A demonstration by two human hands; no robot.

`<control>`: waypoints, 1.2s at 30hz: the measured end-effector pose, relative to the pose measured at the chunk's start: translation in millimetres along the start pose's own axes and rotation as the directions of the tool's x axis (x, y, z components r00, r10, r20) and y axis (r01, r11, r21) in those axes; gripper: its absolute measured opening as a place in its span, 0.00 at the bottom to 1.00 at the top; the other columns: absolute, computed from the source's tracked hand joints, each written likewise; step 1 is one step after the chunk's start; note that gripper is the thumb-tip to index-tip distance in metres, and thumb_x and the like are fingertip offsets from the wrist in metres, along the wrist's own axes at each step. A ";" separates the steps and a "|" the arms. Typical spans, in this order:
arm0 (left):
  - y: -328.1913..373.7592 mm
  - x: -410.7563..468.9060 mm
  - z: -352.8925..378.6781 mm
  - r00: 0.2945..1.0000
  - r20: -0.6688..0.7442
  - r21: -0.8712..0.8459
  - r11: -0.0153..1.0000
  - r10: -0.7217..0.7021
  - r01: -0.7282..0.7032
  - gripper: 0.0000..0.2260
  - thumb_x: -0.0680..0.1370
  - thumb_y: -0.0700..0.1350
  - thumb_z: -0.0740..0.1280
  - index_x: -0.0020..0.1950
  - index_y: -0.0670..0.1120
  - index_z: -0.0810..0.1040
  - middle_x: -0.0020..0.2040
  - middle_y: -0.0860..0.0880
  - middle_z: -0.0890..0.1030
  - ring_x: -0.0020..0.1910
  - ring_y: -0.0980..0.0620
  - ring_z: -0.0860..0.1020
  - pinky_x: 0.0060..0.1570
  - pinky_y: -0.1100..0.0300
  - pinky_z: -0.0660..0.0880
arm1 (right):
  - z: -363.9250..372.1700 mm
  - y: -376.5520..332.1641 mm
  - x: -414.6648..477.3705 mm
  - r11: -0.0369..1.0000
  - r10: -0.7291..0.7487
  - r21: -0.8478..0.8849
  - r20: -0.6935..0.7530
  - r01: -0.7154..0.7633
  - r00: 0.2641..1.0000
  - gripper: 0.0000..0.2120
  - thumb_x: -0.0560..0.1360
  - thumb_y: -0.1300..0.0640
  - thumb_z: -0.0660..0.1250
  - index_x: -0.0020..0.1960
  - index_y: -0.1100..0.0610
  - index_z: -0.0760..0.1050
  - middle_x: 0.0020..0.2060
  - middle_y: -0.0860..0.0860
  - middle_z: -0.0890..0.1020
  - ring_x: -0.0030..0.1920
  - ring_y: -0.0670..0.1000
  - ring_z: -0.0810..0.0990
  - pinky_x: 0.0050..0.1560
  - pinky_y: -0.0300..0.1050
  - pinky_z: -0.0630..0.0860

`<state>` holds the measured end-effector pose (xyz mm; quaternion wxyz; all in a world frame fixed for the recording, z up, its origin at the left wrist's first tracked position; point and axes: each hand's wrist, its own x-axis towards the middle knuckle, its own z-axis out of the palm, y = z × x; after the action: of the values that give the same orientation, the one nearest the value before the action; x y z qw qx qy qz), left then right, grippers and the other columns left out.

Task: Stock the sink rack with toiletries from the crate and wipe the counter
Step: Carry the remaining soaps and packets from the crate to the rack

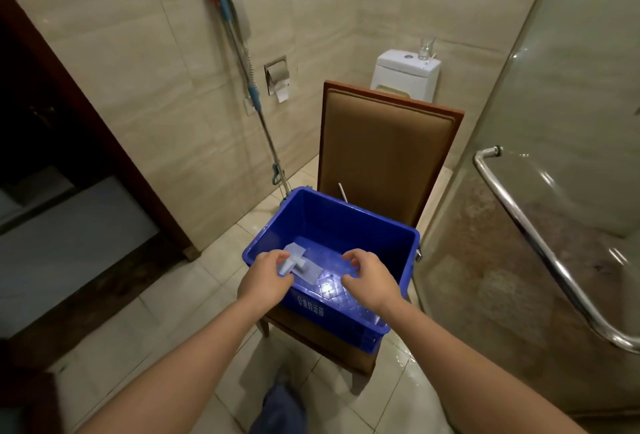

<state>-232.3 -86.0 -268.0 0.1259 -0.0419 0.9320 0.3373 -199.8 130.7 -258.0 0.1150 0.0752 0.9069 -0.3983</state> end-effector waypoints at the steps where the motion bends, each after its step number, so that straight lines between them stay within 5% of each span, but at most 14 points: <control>1: -1.0 7.7 1.8 1.000 0.001 0.004 1.000 -0.008 0.008 0.19 0.77 0.45 0.67 0.67 0.52 0.71 0.64 0.52 0.72 0.54 0.53 0.77 0.47 0.61 0.76 | 2.6 2.0 7.3 1.000 0.012 0.010 0.002 -0.012 1.000 0.21 0.76 0.54 0.66 0.68 0.49 0.70 0.64 0.48 0.73 0.56 0.49 0.77 0.58 0.51 0.78; 11: -29.6 132.5 12.1 0.981 0.175 0.099 0.993 -0.080 0.063 0.19 0.77 0.45 0.67 0.67 0.53 0.71 0.63 0.52 0.73 0.50 0.55 0.75 0.43 0.61 0.73 | 44.3 14.3 112.3 0.981 0.182 0.060 0.062 -0.186 0.981 0.22 0.76 0.52 0.66 0.69 0.48 0.68 0.63 0.48 0.73 0.58 0.49 0.76 0.57 0.51 0.76; 17: -56.3 206.5 27.0 0.921 0.355 0.158 0.981 -0.163 0.112 0.19 0.75 0.44 0.68 0.65 0.51 0.72 0.56 0.52 0.74 0.46 0.52 0.78 0.41 0.55 0.79 | 82.3 13.3 175.4 0.929 0.351 0.094 0.084 -0.358 0.933 0.23 0.75 0.52 0.68 0.70 0.49 0.68 0.64 0.49 0.74 0.61 0.50 0.75 0.60 0.49 0.75; 27: -94.0 277.5 76.8 0.742 0.593 0.258 0.947 -0.312 0.192 0.30 0.74 0.45 0.70 0.73 0.47 0.63 0.69 0.44 0.66 0.60 0.42 0.75 0.57 0.48 0.76 | 136.6 43.9 229.8 0.829 0.533 0.107 0.148 -0.550 0.833 0.24 0.76 0.53 0.68 0.70 0.50 0.67 0.65 0.49 0.73 0.60 0.49 0.75 0.57 0.47 0.76; 32: -118.8 286.6 104.7 0.720 0.592 0.291 0.929 -0.362 0.228 0.33 0.73 0.45 0.70 0.75 0.48 0.60 0.70 0.45 0.63 0.60 0.42 0.74 0.57 0.46 0.76 | 166.0 69.0 249.3 0.806 0.557 0.116 0.184 -0.581 0.810 0.25 0.75 0.54 0.69 0.71 0.50 0.67 0.65 0.50 0.73 0.62 0.50 0.75 0.59 0.48 0.76; 36: -138.7 285.6 126.5 0.726 0.557 0.334 0.909 -0.404 0.251 0.38 0.74 0.46 0.71 0.77 0.47 0.53 0.76 0.46 0.56 0.70 0.41 0.66 0.64 0.47 0.72 | 188.9 84.3 267.2 0.829 0.531 0.071 0.210 -0.554 0.821 0.26 0.74 0.53 0.70 0.70 0.51 0.68 0.64 0.50 0.74 0.62 0.51 0.75 0.59 0.50 0.76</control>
<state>-459.2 -109.8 -522.5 0.4838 -0.0798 0.8502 0.1917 -409.6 59.5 -513.2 0.3006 0.3013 0.8058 -0.4118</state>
